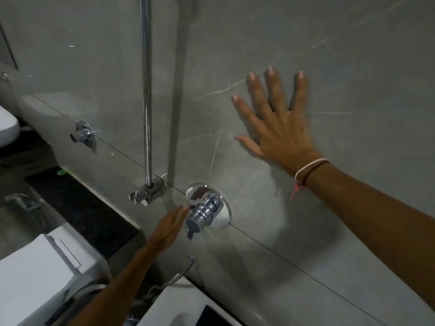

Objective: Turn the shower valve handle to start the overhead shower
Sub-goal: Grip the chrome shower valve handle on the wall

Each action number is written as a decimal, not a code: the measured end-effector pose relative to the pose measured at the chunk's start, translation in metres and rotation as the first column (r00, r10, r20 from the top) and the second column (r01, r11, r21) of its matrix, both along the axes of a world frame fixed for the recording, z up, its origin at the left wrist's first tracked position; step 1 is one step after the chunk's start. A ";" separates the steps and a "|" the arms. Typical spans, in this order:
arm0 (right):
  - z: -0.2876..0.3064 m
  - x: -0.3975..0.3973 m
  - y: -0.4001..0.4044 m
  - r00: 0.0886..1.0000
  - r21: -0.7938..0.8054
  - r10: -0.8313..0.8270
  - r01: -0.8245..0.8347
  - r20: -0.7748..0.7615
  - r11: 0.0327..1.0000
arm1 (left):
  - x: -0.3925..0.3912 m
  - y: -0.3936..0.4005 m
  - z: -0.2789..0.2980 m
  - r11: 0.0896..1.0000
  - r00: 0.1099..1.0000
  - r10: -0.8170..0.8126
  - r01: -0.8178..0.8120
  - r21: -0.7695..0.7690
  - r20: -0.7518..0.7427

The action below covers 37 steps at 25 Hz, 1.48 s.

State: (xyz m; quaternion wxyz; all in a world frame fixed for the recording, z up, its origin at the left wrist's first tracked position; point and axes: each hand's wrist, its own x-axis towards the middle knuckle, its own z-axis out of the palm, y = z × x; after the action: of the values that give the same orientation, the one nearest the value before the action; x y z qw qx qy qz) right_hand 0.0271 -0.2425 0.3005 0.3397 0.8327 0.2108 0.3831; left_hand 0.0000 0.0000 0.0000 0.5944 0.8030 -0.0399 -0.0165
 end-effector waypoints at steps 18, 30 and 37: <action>-0.004 0.010 -0.004 0.992 0.002 0.019 -0.019 0.123 1.000 | 0.019 -0.021 -0.031 0.999 0.928 -0.010 -0.009 -0.049 -0.372; -0.004 0.009 -0.004 0.995 0.019 0.038 -0.040 0.095 0.999 | 0.003 -0.015 0.007 0.998 1.000 0.023 -0.023 0.065 0.009; -0.005 0.007 -0.004 0.995 0.001 0.031 -0.031 0.096 1.000 | -0.004 -0.039 0.040 0.980 0.956 -0.181 0.155 0.126 0.231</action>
State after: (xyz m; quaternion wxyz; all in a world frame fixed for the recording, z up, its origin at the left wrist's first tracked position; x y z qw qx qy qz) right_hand 0.0343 -0.2462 0.2960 0.3425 0.8104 0.2067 0.4281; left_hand -0.0038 -0.0392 0.0396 0.5377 0.8234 -0.1790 0.0289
